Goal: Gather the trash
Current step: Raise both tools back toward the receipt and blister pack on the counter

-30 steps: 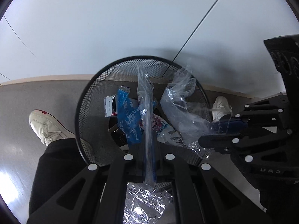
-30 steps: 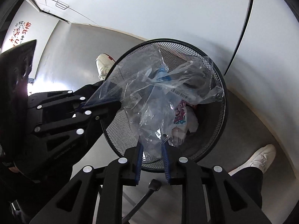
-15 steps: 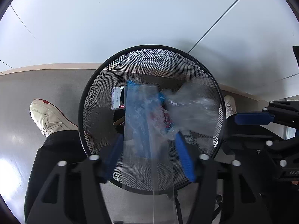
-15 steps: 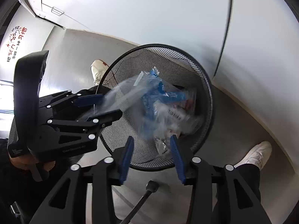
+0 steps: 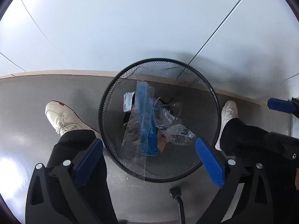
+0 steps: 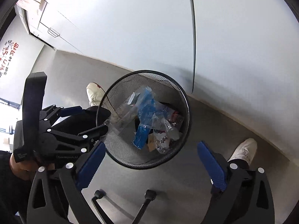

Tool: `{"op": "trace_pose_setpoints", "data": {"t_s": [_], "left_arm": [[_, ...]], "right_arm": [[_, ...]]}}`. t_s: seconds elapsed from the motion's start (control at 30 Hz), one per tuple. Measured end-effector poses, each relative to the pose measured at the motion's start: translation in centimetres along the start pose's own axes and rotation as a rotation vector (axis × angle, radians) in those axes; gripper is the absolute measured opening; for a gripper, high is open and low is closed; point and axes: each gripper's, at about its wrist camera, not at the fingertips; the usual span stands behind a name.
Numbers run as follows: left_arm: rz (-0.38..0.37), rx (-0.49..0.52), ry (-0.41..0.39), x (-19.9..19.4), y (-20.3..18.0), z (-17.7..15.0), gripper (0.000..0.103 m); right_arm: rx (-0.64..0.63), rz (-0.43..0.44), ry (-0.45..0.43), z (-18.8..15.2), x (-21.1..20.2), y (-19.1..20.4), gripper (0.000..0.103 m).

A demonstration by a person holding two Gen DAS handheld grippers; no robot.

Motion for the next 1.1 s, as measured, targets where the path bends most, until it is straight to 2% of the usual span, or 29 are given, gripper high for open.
{"op": "trace_pose_setpoints", "data": {"t_s": [0.33,0.53,0.67,0.93,1.1], "left_arm": [[0.031,0.04,-0.129,-8.9,-0.7,0.0,0.099],[0.049,0.06,-0.242,-16.5,-1.6,0.7,0.099],[0.039,0.098,-0.324,-22.3,-2.4,2.0,0.099],[0.048,0.231,-0.469,-34.8,-5.6,7.3,0.099],[0.022,0.26,-0.496,-39.1,-6.8,13.4,0.099]], "right_arm": [[0.028,-0.049,-0.132,-0.6,-7.7,2.3,0.1],[0.004,-0.074,-0.235,-0.7,-14.5,4.4,0.1],[-0.033,-0.072,-0.331,0.0,-20.8,5.8,0.1],[-0.146,-0.082,-0.471,4.1,-33.8,8.6,0.1],[-0.078,-0.058,-0.496,10.6,-39.2,7.8,0.1]]}}
Point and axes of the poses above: each gripper's, at about its wrist camera, not at the fingertips, and x roughly the way its jaws point, y to its left, z to its top, and after that the axes turned 11 degrees about -y, right-handed
